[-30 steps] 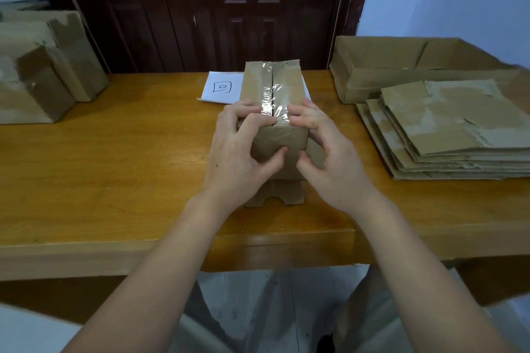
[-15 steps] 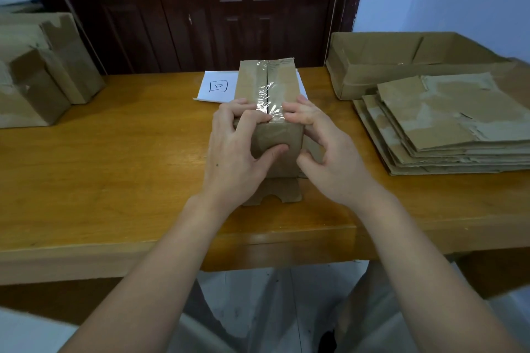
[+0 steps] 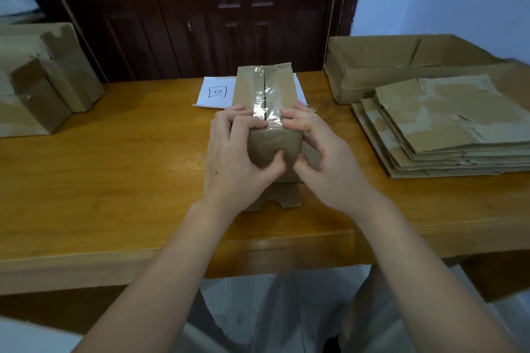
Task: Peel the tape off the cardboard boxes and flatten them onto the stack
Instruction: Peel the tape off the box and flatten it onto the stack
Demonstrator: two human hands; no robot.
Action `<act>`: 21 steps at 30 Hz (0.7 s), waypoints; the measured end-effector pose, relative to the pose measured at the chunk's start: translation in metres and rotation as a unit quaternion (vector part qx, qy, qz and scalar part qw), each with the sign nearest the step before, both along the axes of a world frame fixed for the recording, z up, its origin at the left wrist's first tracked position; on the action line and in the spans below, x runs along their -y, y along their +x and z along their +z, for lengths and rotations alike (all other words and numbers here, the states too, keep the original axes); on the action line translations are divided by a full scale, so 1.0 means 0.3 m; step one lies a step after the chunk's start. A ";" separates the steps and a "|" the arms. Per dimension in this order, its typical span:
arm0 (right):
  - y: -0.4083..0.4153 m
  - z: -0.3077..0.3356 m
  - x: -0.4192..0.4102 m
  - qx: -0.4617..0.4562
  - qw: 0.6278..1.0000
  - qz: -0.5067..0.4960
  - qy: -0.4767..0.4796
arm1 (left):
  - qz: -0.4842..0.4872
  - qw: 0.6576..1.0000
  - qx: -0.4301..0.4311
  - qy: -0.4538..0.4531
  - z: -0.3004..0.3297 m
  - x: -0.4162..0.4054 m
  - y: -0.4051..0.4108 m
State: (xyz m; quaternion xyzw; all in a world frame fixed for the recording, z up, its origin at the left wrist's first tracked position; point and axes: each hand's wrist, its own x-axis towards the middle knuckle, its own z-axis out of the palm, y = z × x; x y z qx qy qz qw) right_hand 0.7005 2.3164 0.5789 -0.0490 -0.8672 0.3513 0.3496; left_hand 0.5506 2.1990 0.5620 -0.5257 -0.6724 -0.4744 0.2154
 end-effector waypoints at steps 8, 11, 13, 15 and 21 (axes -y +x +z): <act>-0.004 -0.003 -0.005 -0.003 1.000 -0.004 0.009 | 0.004 1.000 0.000 0.024 -0.017 -0.023 0.003; -0.003 -0.002 -0.002 -0.008 1.000 -0.003 0.006 | 0.005 1.000 0.003 0.031 -0.019 -0.025 0.004; -0.003 0.000 -0.001 -0.009 1.000 -0.004 0.003 | 0.004 0.999 0.002 0.033 -0.016 -0.026 0.006; -0.002 0.001 0.000 -0.007 1.000 -0.006 0.006 | 0.003 0.999 -0.004 0.034 -0.013 -0.024 0.004; 0.000 0.006 0.003 0.001 1.000 -0.009 0.004 | -0.001 1.000 -0.016 0.016 -0.009 -0.012 -0.010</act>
